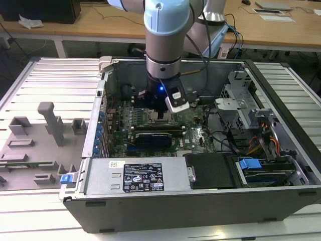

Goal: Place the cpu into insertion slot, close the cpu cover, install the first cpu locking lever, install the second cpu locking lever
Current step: 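Install the second cpu locking lever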

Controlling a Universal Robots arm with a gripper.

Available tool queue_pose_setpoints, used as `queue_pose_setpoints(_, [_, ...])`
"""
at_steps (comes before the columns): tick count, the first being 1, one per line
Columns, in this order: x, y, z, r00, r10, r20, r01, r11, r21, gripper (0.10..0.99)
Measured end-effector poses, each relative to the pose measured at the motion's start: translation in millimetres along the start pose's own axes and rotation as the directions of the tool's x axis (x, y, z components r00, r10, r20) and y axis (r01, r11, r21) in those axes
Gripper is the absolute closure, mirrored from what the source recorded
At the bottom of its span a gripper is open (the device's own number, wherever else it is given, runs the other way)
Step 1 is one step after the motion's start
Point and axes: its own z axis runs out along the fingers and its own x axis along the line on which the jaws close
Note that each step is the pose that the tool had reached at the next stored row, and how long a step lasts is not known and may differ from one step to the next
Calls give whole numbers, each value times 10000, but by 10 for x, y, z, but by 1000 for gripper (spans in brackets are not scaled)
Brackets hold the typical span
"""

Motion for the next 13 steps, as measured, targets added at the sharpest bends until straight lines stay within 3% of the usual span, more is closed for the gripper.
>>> queue_pose_setpoints(2, [14, 113, 13, 10000, -6, 3, 6, 10000, 30, 980])
queue_pose_setpoints(3, [12, 134, -27, 10000, -16, 7, 16, 10000, 75, 980])
queue_pose_setpoints(4, [12, 145, -71, 10000, -22, 14, 21, 9999, 125, 980])
queue_pose_setpoints(7, [11, 149, -91, 10000, -25, 23, 24, 9998, 193, 980])
queue_pose_setpoints(13, [10, 150, -91, 10000, -24, 23, 24, 9998, 194, 980])
